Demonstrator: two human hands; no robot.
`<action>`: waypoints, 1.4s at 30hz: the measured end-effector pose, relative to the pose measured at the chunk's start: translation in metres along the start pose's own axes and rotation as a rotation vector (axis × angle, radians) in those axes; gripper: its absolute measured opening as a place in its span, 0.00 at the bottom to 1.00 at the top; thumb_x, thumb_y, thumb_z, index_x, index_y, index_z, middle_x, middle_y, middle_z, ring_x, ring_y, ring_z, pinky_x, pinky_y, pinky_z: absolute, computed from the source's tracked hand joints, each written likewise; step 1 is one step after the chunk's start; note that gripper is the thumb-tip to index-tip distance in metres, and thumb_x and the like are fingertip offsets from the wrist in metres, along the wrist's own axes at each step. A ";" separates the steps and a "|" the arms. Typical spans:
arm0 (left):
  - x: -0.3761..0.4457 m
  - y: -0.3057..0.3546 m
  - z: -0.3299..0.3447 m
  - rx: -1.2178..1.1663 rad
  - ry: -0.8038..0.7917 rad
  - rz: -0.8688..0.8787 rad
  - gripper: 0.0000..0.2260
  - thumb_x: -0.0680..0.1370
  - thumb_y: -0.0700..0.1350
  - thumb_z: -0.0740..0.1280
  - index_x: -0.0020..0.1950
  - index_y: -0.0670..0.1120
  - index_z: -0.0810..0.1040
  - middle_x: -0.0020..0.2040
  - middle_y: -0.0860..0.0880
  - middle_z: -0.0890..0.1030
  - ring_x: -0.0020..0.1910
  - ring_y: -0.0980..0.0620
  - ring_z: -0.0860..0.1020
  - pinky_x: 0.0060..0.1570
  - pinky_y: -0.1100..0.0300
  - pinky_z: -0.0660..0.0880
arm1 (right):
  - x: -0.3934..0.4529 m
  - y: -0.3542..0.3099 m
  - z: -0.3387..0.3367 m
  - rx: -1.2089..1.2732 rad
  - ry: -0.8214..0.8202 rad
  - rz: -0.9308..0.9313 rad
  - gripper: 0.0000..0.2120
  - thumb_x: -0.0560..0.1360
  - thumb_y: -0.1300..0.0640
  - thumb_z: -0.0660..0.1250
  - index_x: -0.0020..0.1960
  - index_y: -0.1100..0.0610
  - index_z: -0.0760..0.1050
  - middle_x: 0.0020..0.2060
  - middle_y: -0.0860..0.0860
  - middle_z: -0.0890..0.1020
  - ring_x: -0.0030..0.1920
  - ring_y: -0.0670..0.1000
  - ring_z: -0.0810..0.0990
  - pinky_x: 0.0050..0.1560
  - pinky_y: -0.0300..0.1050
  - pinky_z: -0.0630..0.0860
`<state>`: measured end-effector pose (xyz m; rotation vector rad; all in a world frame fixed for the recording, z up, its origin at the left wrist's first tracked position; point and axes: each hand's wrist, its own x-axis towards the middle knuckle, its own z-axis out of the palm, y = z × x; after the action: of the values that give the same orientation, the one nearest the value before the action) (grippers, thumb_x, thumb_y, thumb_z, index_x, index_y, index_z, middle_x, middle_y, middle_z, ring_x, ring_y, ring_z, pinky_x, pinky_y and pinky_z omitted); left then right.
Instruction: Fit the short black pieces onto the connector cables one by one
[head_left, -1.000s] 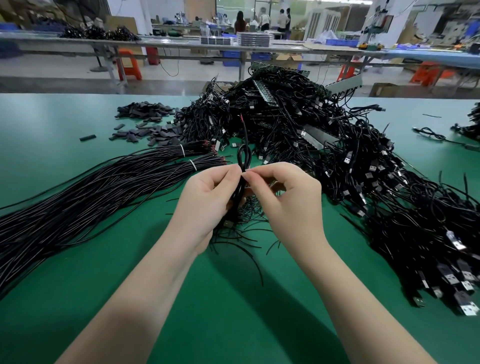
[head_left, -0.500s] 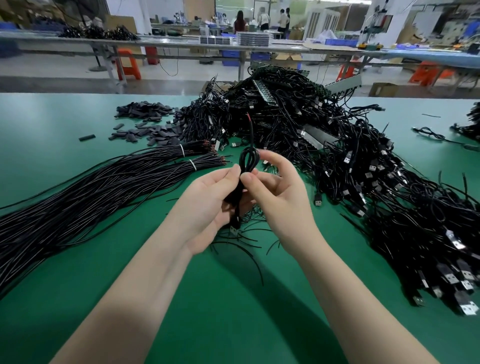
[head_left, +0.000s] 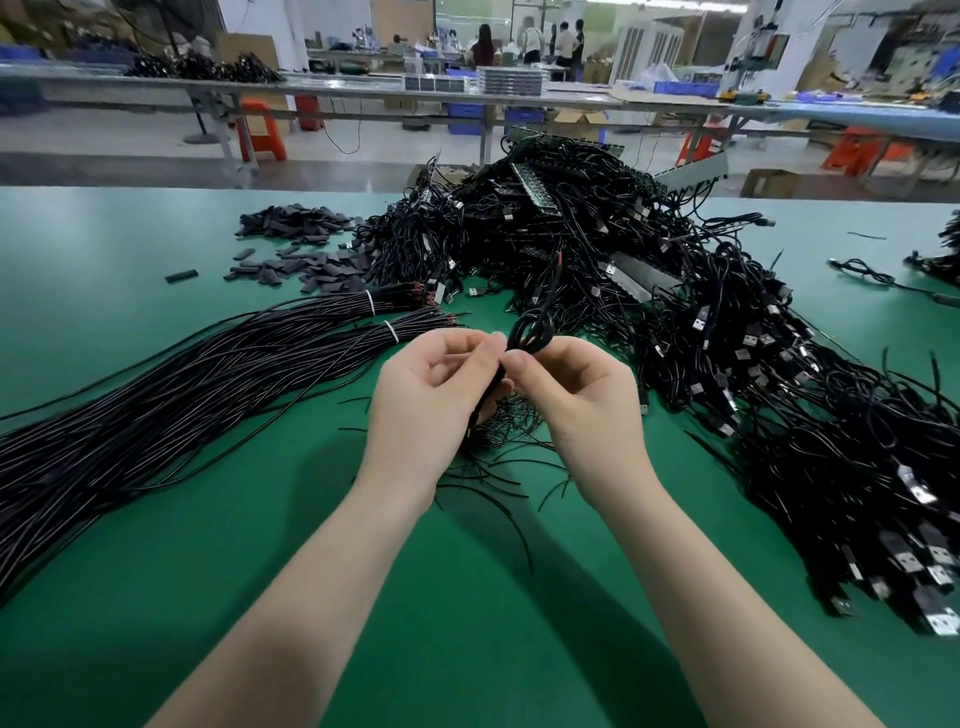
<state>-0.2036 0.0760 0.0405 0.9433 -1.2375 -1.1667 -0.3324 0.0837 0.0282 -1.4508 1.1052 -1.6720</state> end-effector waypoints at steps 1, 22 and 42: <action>0.000 0.000 -0.001 0.084 0.005 0.096 0.02 0.78 0.45 0.70 0.46 0.50 0.82 0.40 0.53 0.85 0.41 0.57 0.83 0.42 0.64 0.79 | 0.000 0.000 0.000 0.004 0.010 0.012 0.08 0.74 0.60 0.72 0.38 0.50 0.81 0.33 0.46 0.84 0.35 0.44 0.81 0.40 0.36 0.77; 0.003 0.004 -0.004 -0.124 -0.195 -0.239 0.07 0.76 0.47 0.68 0.46 0.50 0.86 0.48 0.52 0.86 0.49 0.59 0.83 0.42 0.66 0.79 | -0.001 -0.005 -0.004 -0.024 0.042 -0.037 0.07 0.72 0.64 0.73 0.38 0.54 0.81 0.31 0.42 0.82 0.33 0.38 0.77 0.37 0.31 0.72; 0.011 -0.010 -0.018 0.087 0.118 -0.117 0.11 0.79 0.40 0.65 0.50 0.56 0.81 0.44 0.58 0.84 0.47 0.60 0.82 0.46 0.63 0.76 | 0.013 -0.063 -0.197 -1.384 0.521 0.053 0.14 0.83 0.53 0.54 0.55 0.61 0.74 0.48 0.62 0.77 0.41 0.62 0.73 0.41 0.52 0.70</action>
<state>-0.1873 0.0623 0.0306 1.1460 -1.1577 -1.1378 -0.5258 0.1336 0.0847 -1.6319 2.8959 -1.1838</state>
